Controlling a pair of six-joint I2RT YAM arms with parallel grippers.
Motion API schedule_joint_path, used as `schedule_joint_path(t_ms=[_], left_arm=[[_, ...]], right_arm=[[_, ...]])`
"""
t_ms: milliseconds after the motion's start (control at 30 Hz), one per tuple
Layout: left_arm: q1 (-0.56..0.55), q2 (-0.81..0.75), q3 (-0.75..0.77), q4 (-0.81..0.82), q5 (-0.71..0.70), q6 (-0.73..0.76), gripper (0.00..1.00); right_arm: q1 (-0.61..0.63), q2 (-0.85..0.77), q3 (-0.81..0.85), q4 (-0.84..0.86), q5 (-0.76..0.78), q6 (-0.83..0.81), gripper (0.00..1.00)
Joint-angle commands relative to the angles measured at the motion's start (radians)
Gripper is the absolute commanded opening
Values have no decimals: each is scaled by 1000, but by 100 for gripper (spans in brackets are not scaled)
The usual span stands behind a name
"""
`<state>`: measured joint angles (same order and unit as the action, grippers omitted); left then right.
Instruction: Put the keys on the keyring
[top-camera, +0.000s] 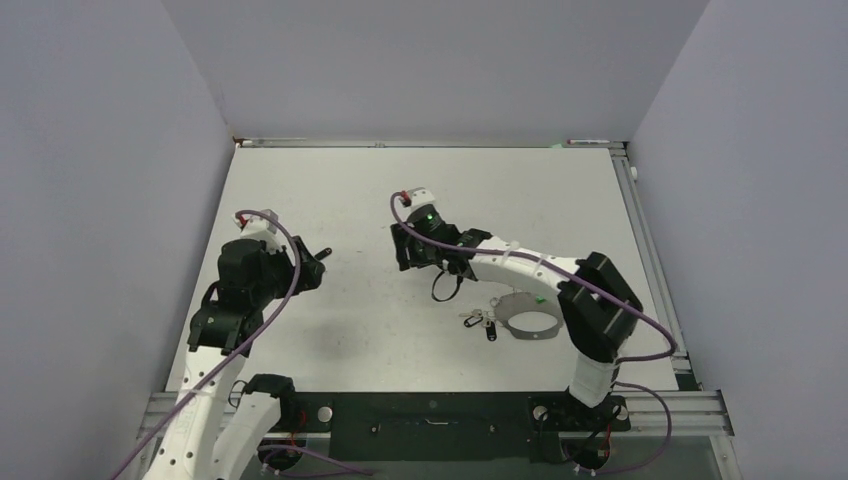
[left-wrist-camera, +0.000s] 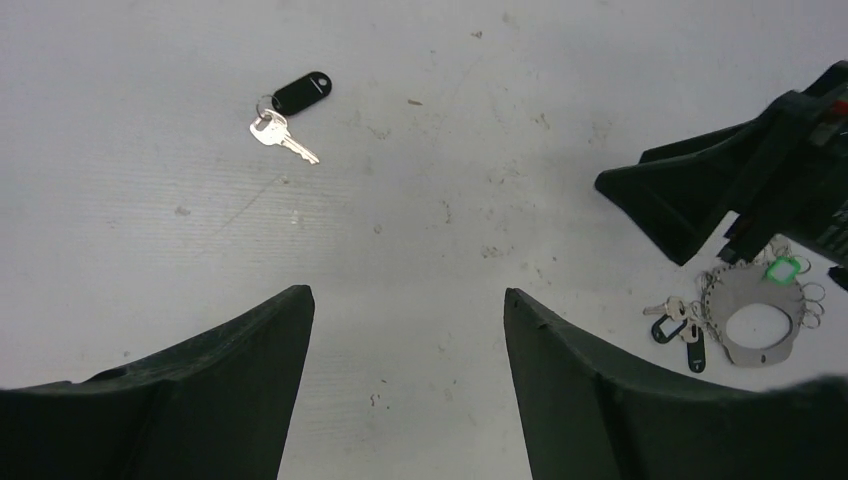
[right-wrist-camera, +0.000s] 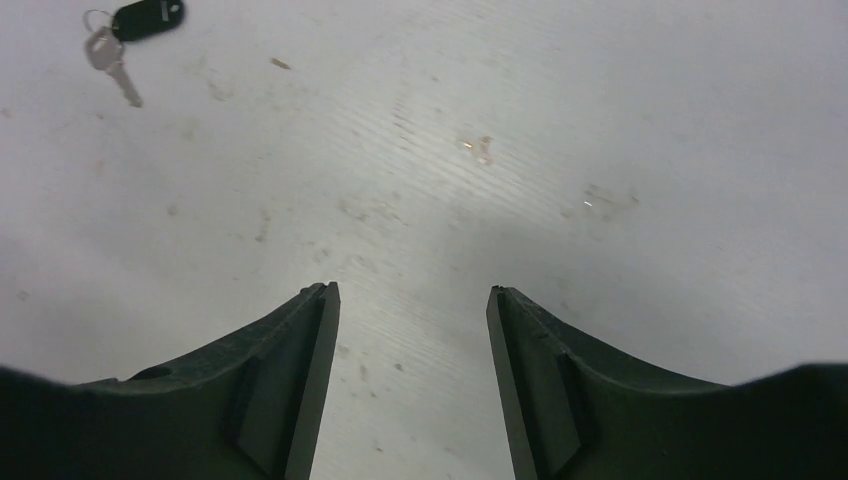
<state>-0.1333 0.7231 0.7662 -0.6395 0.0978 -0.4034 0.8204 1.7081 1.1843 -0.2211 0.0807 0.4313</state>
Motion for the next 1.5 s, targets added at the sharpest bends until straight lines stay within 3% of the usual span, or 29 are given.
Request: schedule_joint_path(t_ms=[0,167,367,567,867,1167,1467], left_arm=[[20,-72,56,33,-111,-2,68],[41,-154,67,12,-231,-24,75],[41,-165,73,3,-253,-28,77],[41,-165,75,3,-246,-25,77],[41,-164,74,4,-238,-22,77],[43,-159,74,5,-231,-17,77],[52,-152,69,11,-219,-15,77]], right_arm=[[71,177,206,52,-86,17,57],[119,411,500,34,-155,46,57],[154,631,801,74,-275,80,57],[169,754,903,279,-360,182,56],[157,961,1089,419,-401,330,53],[124,1018,1060,441,-422,420,50],[77,764,628,457,-457,359,48]])
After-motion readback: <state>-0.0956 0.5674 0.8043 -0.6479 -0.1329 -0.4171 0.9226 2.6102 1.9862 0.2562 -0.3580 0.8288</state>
